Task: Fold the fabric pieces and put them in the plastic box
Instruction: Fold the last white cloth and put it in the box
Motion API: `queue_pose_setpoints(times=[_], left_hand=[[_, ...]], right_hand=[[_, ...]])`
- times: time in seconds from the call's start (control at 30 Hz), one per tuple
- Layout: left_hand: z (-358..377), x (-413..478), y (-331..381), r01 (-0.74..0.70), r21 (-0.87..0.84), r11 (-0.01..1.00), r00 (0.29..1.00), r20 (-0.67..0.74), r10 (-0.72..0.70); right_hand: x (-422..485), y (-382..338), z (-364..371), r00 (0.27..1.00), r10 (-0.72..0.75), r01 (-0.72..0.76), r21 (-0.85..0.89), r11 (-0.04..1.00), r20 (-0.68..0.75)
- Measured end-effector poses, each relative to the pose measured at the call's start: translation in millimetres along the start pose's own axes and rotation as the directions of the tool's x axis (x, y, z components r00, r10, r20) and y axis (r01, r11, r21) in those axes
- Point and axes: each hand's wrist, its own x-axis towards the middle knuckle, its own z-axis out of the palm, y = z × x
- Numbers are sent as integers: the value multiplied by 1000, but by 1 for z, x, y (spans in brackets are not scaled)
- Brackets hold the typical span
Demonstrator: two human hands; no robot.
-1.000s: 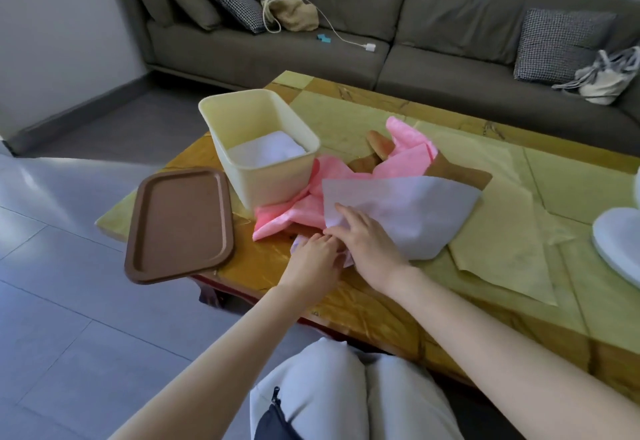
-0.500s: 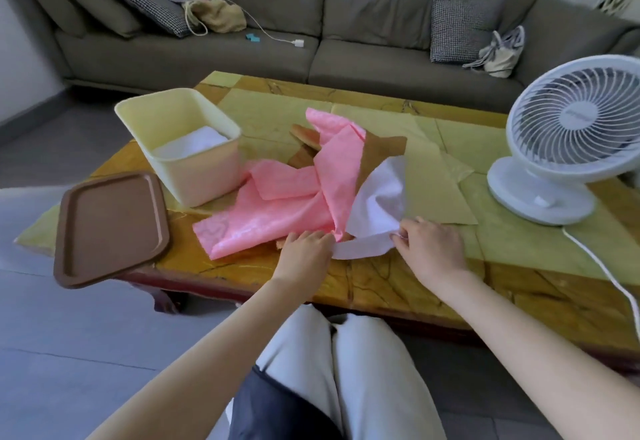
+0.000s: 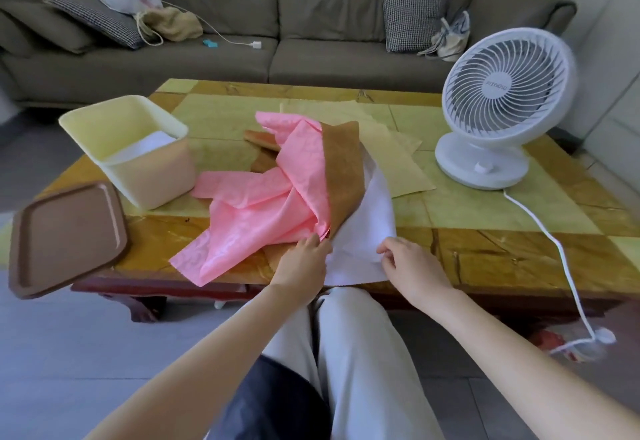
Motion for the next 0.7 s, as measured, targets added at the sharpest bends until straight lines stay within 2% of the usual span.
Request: queue_pose_setpoints(times=[0.1, 0.2, 0.27, 0.37, 0.57, 0.7], left_hand=[[-4, 11, -6, 4, 94, 996, 998, -62, 2], [-7, 25, -11, 2, 90, 996, 1000, -27, 0], [-8, 33, -13, 0, 77, 997, 1000, 22, -1], [-8, 43, -16, -24, 72, 997, 995, 95, 17], [-14, 55, -30, -73, 56, 996, 978, 198, 60], [-20, 50, -42, -33, 59, 998, 989, 146, 24]], right_hand=[[13, -8, 6, 987, -160, 159, 45, 986, 21], [31, -11, 14, 969, -221, 229, -64, 971, 111], [40, -12, 20, 966, -186, 213, -145, 966, 181], [50, -15, 25, 963, -74, 113, -140, 984, 258], [61, -14, 28, 985, -74, 116, -286, 951, 156], [61, -7, 28, 990, -28, 68, -288, 955, 139]])
